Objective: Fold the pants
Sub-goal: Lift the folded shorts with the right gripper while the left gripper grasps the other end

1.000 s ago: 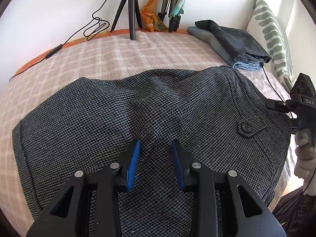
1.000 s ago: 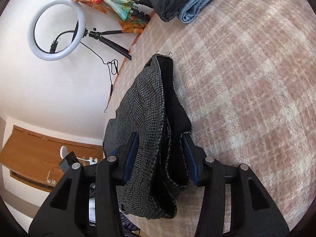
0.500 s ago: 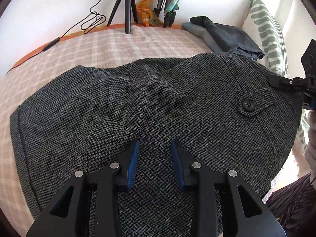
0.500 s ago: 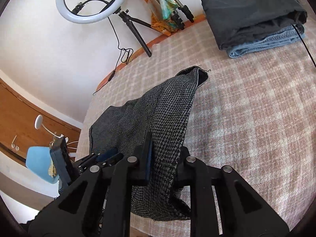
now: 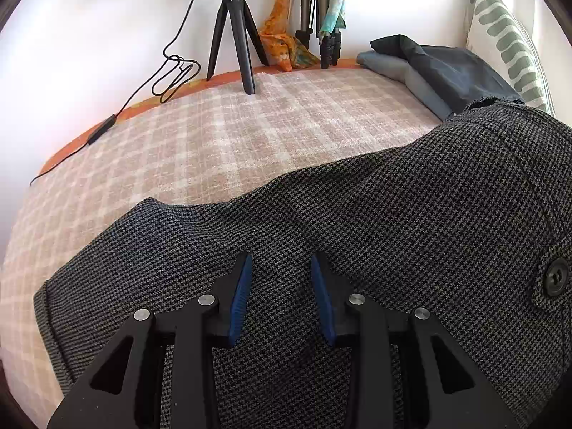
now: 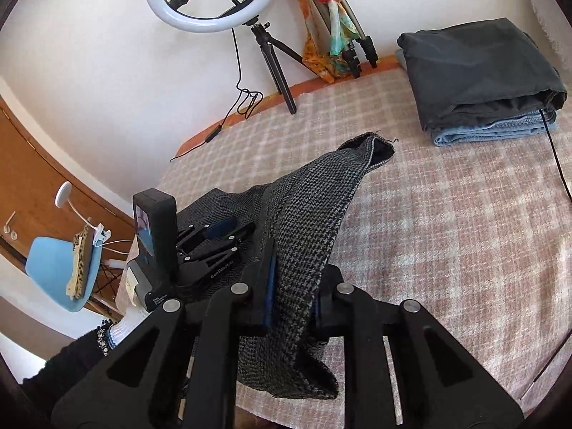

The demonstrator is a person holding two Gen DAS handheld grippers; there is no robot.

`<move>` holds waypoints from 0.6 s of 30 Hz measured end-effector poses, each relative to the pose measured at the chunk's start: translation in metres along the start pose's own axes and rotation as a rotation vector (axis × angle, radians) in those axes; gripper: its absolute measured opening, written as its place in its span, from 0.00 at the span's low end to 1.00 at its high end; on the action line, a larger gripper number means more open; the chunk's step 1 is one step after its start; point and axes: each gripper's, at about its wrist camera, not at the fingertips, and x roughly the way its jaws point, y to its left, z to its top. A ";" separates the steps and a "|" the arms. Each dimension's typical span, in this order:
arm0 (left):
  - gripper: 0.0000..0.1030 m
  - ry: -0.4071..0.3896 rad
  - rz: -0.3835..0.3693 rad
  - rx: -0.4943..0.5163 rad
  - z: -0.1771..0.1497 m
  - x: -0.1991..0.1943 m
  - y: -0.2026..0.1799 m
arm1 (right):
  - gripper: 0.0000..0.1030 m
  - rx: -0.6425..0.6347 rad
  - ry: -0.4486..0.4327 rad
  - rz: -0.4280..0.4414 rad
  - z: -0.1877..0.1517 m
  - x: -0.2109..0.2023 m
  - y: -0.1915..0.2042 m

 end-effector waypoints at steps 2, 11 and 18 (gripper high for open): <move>0.31 0.008 -0.025 -0.026 0.000 -0.008 0.008 | 0.16 -0.025 -0.008 -0.002 0.001 -0.003 0.010; 0.32 -0.062 -0.067 -0.186 -0.026 -0.093 0.088 | 0.16 -0.262 -0.023 -0.062 0.004 -0.014 0.094; 0.32 -0.149 -0.011 -0.353 -0.049 -0.140 0.169 | 0.16 -0.447 0.007 -0.095 -0.010 0.011 0.172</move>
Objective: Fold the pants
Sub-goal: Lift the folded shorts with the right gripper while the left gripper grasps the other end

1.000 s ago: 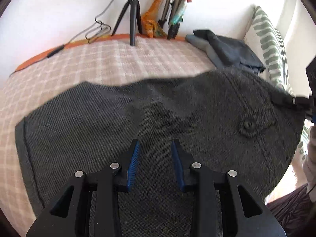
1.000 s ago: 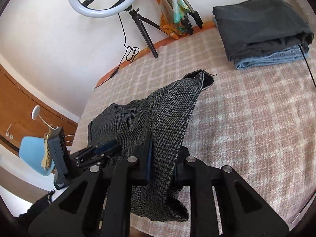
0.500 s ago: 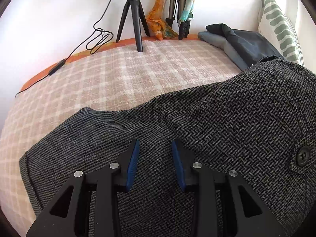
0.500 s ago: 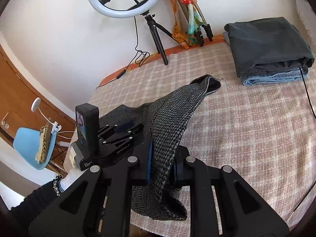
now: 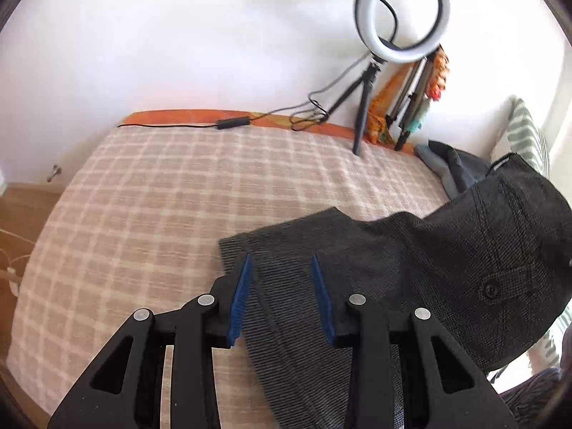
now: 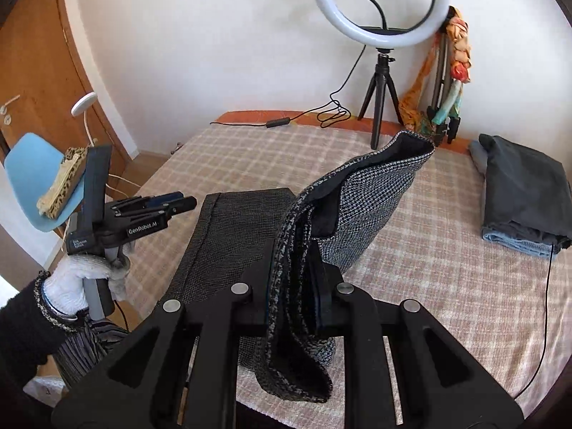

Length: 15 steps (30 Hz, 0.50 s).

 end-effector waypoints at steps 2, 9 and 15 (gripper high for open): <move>0.32 -0.031 0.008 -0.048 0.003 -0.010 0.020 | 0.16 -0.052 0.012 -0.005 0.001 0.011 0.023; 0.32 -0.074 0.011 -0.160 0.005 -0.021 0.062 | 0.16 -0.239 0.098 -0.016 -0.009 0.070 0.106; 0.32 -0.087 -0.012 -0.200 0.003 -0.027 0.074 | 0.16 -0.303 0.183 0.006 -0.026 0.122 0.149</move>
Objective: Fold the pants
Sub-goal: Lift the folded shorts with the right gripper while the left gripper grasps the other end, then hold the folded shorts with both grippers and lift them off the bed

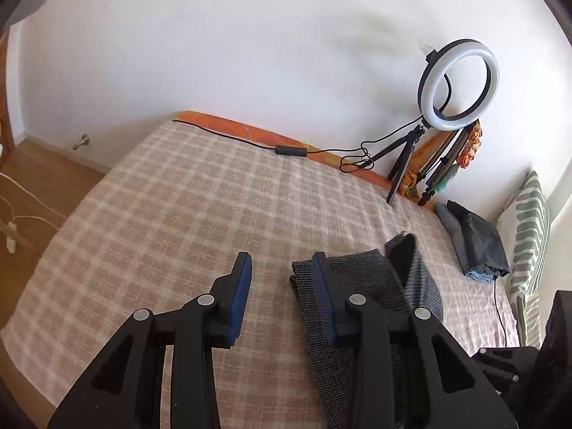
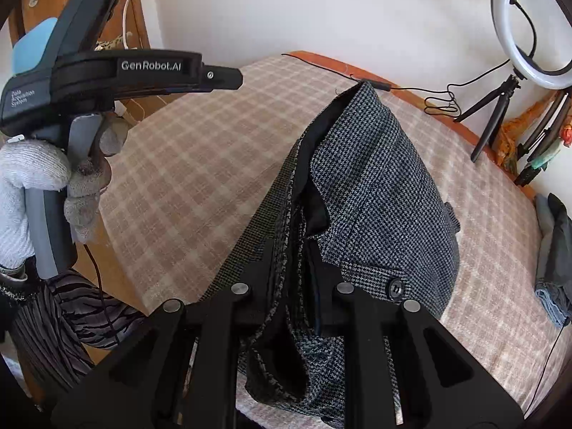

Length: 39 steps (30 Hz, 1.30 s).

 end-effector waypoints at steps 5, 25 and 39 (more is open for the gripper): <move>0.32 0.004 -0.010 0.009 -0.002 -0.001 0.002 | 0.16 -0.044 0.044 0.000 -0.006 0.029 0.022; 0.32 0.195 -0.112 0.196 -0.032 0.052 -0.059 | 0.33 0.324 -0.084 0.277 -0.090 -0.024 -0.092; 0.63 0.279 -0.029 0.116 -0.049 0.079 -0.020 | 0.33 0.127 -0.054 0.232 -0.120 -0.014 -0.065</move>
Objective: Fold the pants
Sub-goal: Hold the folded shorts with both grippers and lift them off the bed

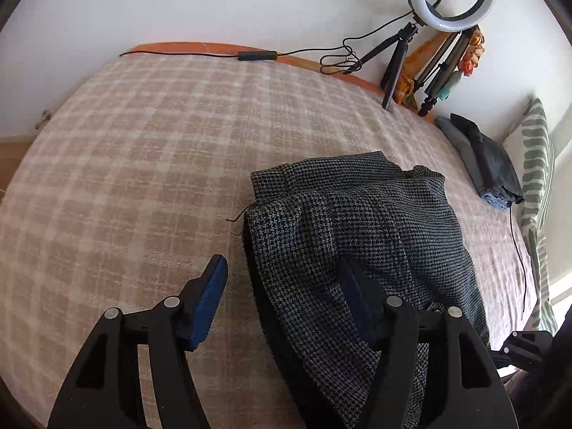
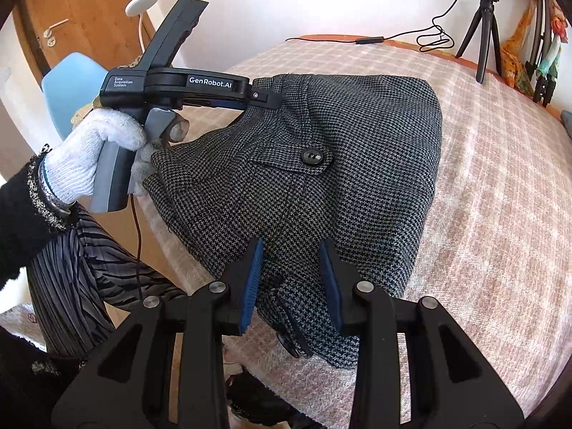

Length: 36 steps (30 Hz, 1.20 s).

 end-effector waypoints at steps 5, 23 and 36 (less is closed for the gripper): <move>0.60 -0.062 0.008 0.006 -0.004 -0.027 0.002 | 0.41 0.122 -0.048 0.148 0.014 -0.023 -0.032; 0.61 0.073 -0.413 -0.351 0.001 -0.003 0.056 | 0.57 0.475 0.017 0.340 0.005 -0.005 -0.125; 0.61 0.090 -0.403 -0.335 0.025 0.027 0.061 | 0.66 0.514 0.051 0.395 -0.030 -0.001 -0.128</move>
